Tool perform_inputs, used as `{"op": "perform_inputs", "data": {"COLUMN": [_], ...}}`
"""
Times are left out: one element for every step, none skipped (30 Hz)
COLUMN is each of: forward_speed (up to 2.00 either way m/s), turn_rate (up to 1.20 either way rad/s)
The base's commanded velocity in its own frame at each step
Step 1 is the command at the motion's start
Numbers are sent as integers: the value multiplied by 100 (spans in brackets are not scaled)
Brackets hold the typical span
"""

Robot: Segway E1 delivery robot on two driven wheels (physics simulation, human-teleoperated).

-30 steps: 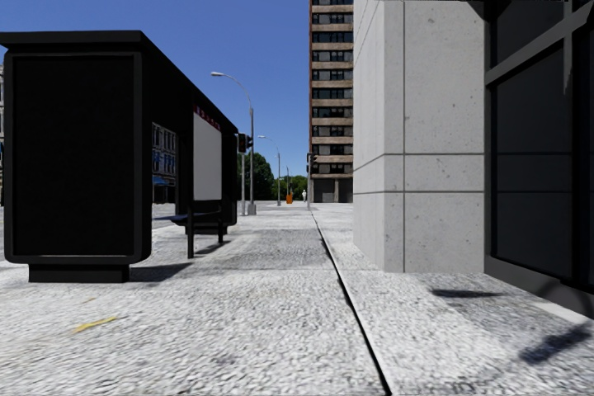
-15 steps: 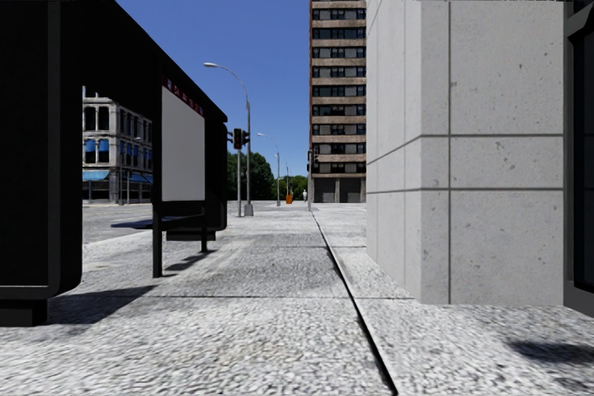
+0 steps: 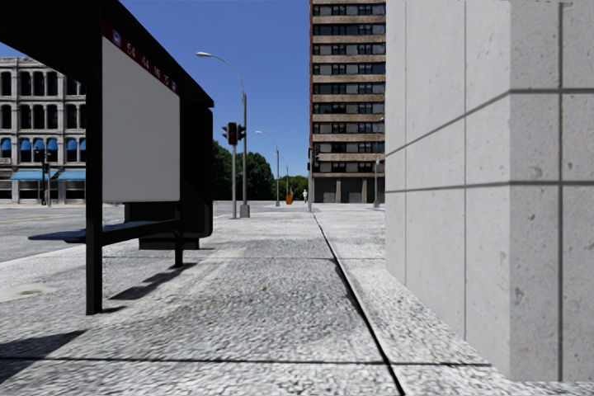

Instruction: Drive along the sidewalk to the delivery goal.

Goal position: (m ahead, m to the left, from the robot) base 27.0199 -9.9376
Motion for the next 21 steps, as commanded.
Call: {"op": "perform_inputs", "data": {"forward_speed": [198,199,199,199,200,200,200,200,200,200,200,200,199,199,199,199,199,199,199,199,199], "turn_rate": [0,0,0,0,0,0,0,0,0,0,0,0,0,0,0,0,0,0,0,0,0]}}
